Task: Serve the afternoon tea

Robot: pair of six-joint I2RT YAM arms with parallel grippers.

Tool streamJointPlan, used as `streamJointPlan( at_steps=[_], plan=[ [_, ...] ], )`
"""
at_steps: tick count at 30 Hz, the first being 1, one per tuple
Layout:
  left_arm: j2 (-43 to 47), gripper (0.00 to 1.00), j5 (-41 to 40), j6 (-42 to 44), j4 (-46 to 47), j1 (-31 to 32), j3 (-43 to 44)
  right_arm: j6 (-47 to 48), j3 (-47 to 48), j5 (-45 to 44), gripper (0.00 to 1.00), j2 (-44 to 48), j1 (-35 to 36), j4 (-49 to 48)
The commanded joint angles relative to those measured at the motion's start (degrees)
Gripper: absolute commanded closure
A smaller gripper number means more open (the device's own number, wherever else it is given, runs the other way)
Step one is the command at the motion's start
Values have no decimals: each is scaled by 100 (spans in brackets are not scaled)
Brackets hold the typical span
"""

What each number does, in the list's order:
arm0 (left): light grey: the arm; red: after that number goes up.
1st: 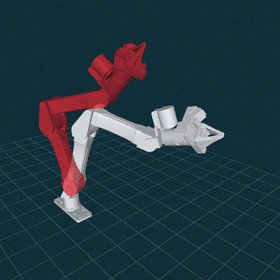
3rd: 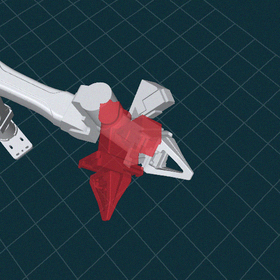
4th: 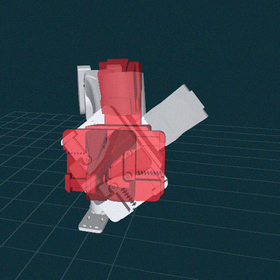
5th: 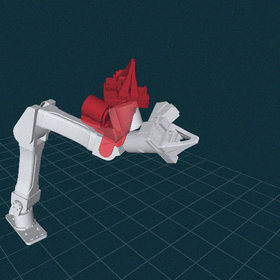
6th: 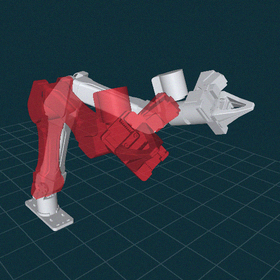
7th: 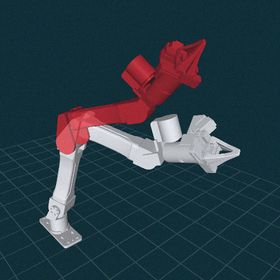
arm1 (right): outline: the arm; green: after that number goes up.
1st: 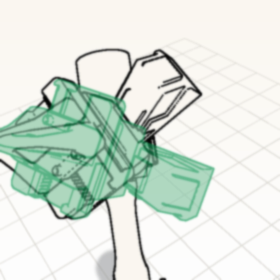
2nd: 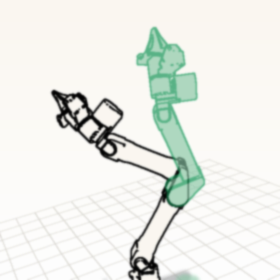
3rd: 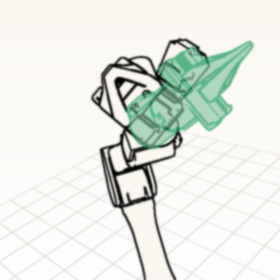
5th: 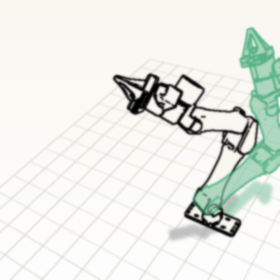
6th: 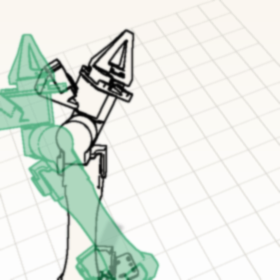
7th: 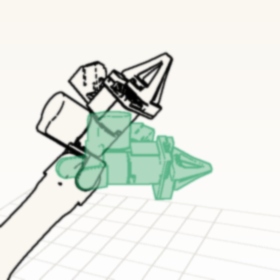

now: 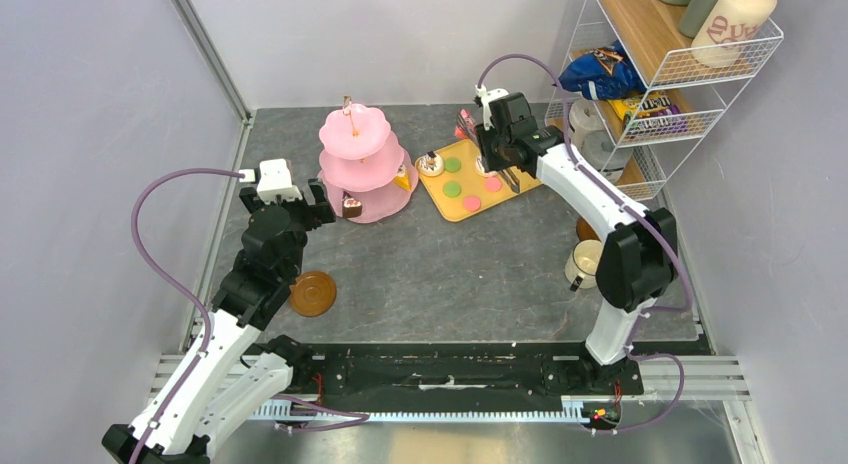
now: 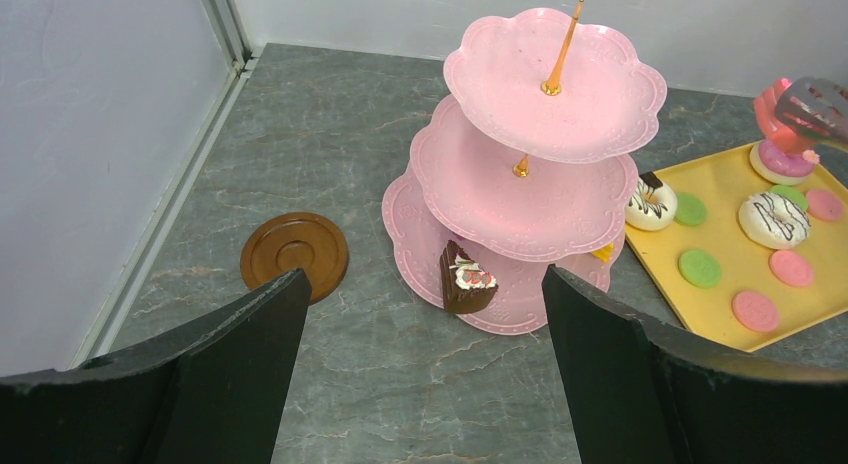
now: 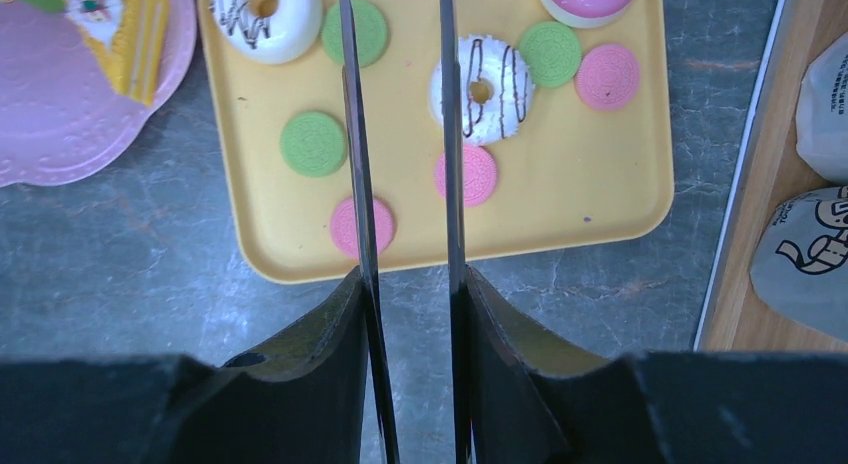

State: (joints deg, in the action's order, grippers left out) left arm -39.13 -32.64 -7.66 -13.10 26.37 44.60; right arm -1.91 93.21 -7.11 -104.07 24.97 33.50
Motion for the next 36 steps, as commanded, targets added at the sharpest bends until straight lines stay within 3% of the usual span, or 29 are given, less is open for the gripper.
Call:
streamJointPlan(
  at_steps=[1, 15, 36],
  plan=[
    [-1, 6, 4, -136, 245, -25, 5, -65, -239, 131, 63, 479, 234, 105],
    [27, 6, -5, -139, 238, -24, 5, -50, -831, 421, 62, 947, 1262, 454],
    [72, 6, -14, -139, 247, -22, 5, -174, 480, 927, 62, -702, 2209, 432]
  ],
)
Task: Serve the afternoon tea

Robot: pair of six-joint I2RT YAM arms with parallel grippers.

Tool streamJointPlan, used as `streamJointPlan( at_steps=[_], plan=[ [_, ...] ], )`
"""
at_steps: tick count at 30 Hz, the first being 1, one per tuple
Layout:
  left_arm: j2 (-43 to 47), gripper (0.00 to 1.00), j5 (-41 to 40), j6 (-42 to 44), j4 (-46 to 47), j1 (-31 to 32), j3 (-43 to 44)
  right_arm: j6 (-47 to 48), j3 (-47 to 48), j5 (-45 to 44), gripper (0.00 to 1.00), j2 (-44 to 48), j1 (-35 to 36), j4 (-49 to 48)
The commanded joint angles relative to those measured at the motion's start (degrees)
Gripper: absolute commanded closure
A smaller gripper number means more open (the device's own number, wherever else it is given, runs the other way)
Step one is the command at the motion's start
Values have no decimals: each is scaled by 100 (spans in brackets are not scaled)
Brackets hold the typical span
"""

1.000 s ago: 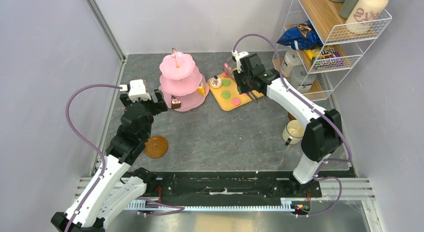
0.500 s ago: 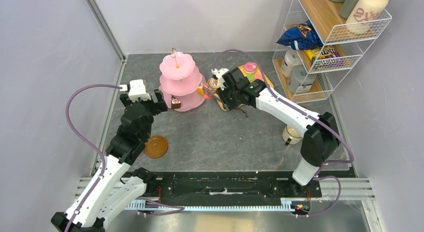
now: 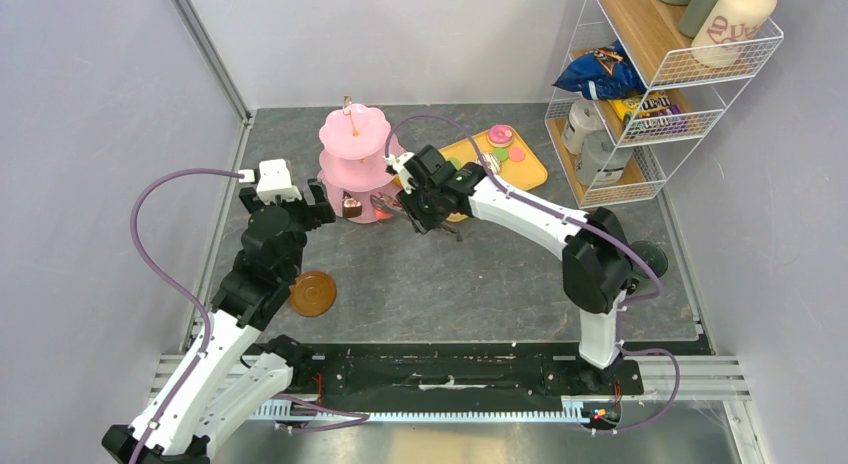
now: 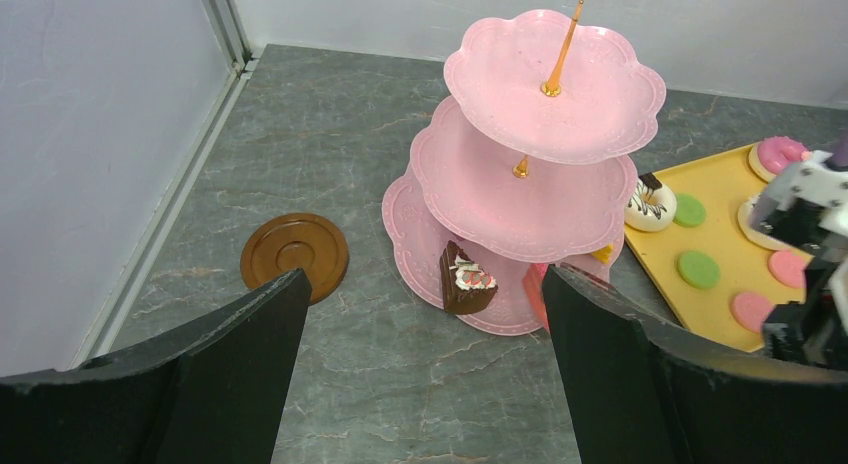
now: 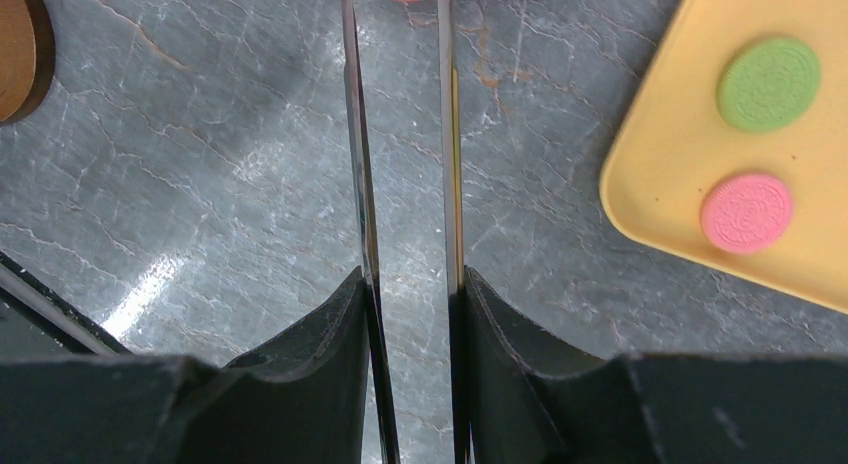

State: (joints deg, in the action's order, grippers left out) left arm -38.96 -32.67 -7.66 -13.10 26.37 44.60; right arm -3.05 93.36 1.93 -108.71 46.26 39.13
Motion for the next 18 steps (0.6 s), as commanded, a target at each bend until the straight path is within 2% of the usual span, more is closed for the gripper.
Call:
streamJointPlan(
  at_steps=[1, 7, 18],
  plan=[
    [55, 6, -12, -139, 253, -26, 5, -62, 523, -38, 62, -322, 101, -149],
    [44, 6, -12, -141, 256, -25, 5, -24, 805, -468, 62, -631, 138, -242],
    [55, 6, -3, -139, 256, -25, 5, 126, 549, -832, 59, -805, 181, -458]
  ],
)
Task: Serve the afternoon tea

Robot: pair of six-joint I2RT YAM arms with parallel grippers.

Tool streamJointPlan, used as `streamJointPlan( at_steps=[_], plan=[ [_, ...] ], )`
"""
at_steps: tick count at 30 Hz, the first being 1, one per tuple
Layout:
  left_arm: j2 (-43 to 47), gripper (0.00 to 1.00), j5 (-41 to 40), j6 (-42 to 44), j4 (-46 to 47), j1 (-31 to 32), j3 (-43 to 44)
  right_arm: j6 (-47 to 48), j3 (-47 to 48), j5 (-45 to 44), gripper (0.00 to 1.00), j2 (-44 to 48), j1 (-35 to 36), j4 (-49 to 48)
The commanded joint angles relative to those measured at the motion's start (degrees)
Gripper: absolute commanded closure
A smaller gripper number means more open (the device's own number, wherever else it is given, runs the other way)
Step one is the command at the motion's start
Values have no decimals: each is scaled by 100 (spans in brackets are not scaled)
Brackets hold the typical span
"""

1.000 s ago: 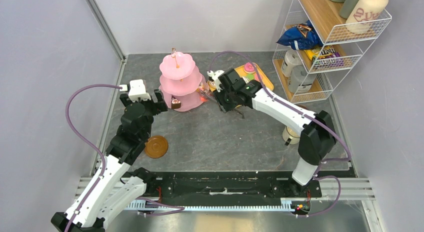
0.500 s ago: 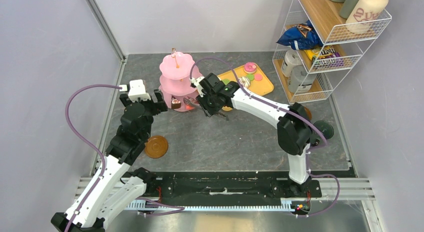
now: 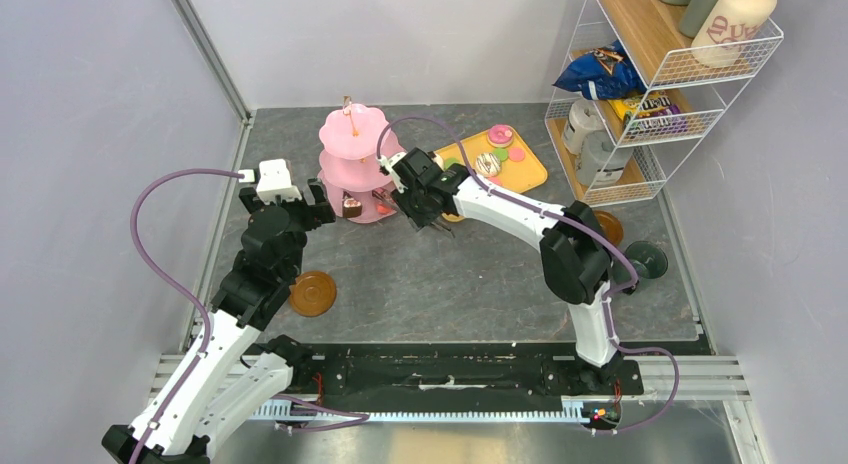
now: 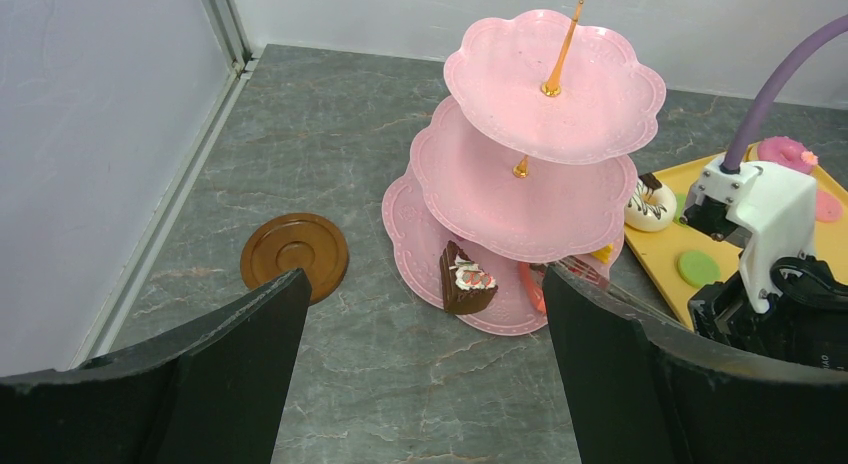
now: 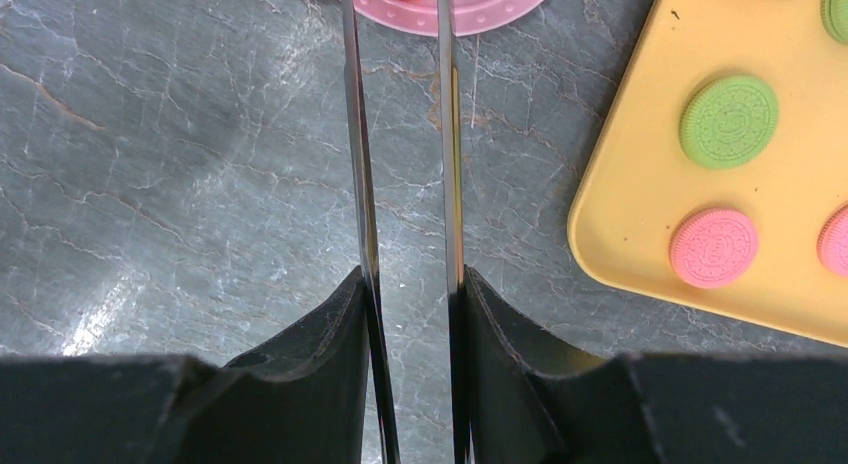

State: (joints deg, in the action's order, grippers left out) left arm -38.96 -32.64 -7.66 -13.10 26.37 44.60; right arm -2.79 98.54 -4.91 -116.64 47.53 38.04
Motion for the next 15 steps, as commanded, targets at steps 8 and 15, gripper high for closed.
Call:
streamJointPlan(
  at_steps=[8, 15],
  plan=[
    [50, 6, -4, -131, 248, -22, 7, 77, -43, -64, 49, 73, 72, -412],
    [58, 6, -5, -139, 247, -26, 13, 14, -94, -72, 39, 418, 77, -265]
  ],
)
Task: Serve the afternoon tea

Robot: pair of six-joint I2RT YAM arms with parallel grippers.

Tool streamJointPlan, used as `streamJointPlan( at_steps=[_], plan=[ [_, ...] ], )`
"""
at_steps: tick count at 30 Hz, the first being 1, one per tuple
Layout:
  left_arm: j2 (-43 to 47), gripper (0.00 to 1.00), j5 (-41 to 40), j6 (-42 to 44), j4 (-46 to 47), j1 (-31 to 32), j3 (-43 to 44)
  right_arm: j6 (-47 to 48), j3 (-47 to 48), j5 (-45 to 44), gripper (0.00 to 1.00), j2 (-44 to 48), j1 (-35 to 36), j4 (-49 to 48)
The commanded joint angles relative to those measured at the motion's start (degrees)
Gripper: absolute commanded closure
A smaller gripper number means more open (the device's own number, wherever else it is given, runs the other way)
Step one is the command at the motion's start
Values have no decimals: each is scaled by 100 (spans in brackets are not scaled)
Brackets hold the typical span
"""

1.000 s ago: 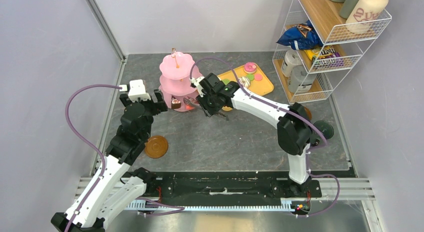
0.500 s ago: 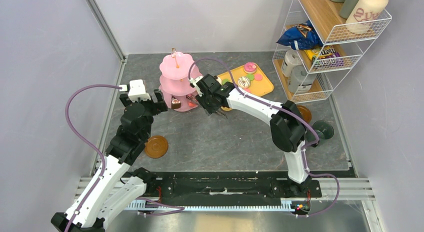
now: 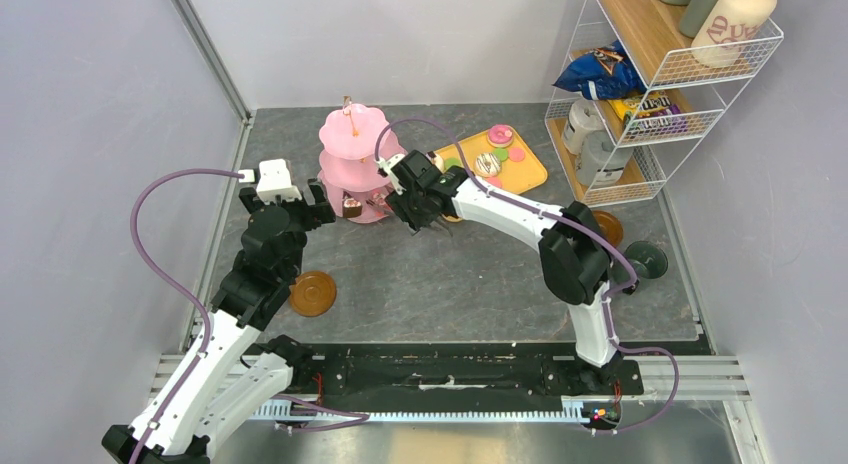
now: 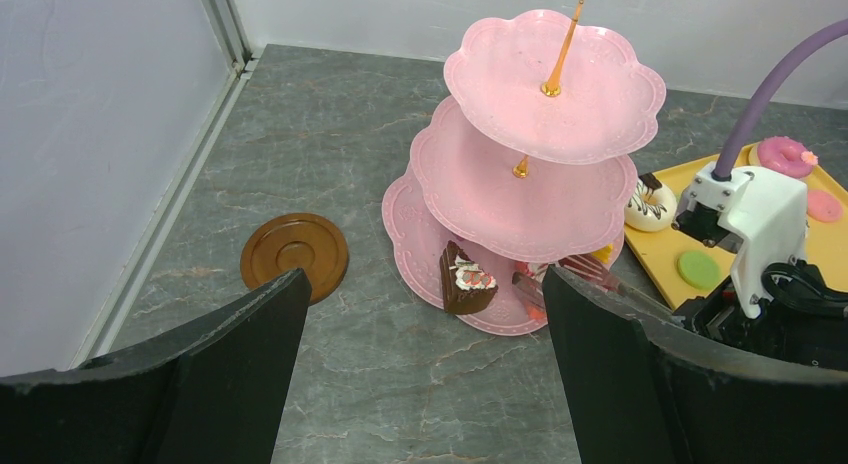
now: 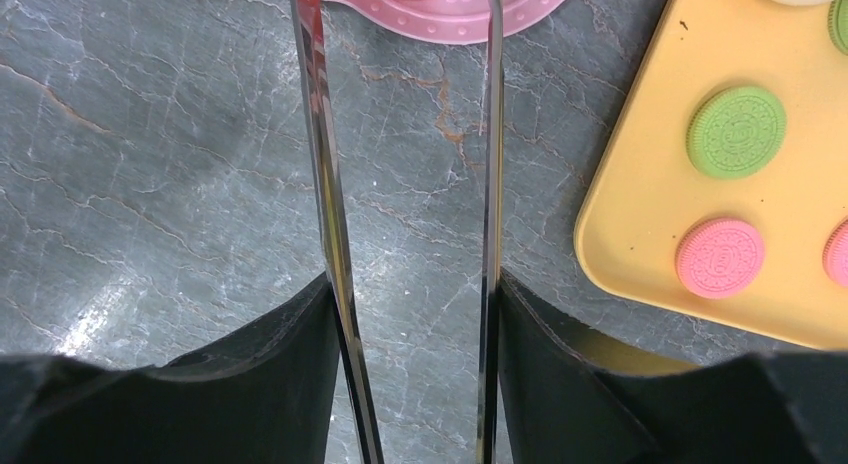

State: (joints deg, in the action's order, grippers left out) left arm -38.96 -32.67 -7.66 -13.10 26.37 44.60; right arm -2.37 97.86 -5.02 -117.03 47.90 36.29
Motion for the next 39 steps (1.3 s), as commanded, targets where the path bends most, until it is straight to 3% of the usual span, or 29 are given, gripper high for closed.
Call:
streamJointPlan(
  at_steps=[1, 17, 24, 31, 39],
  plan=[
    [66, 6, -1, -139, 247, -22, 14, -27, -48, -57, 39, 527, 35, -87],
    [85, 6, 6, -148, 229, -23, 14, 299, -627, -416, 37, 1559, -11, 679],
    [99, 6, -3, -156, 220, -21, 14, 246, -991, -386, 38, 1947, -567, 915],
    [97, 6, -3, -157, 222, -19, 14, -787, -1169, 349, 40, 2062, -1415, 506],
    [96, 6, -3, -157, 224, -23, 16, -1827, -1448, -225, 39, 2080, -2164, 125]
  ],
)
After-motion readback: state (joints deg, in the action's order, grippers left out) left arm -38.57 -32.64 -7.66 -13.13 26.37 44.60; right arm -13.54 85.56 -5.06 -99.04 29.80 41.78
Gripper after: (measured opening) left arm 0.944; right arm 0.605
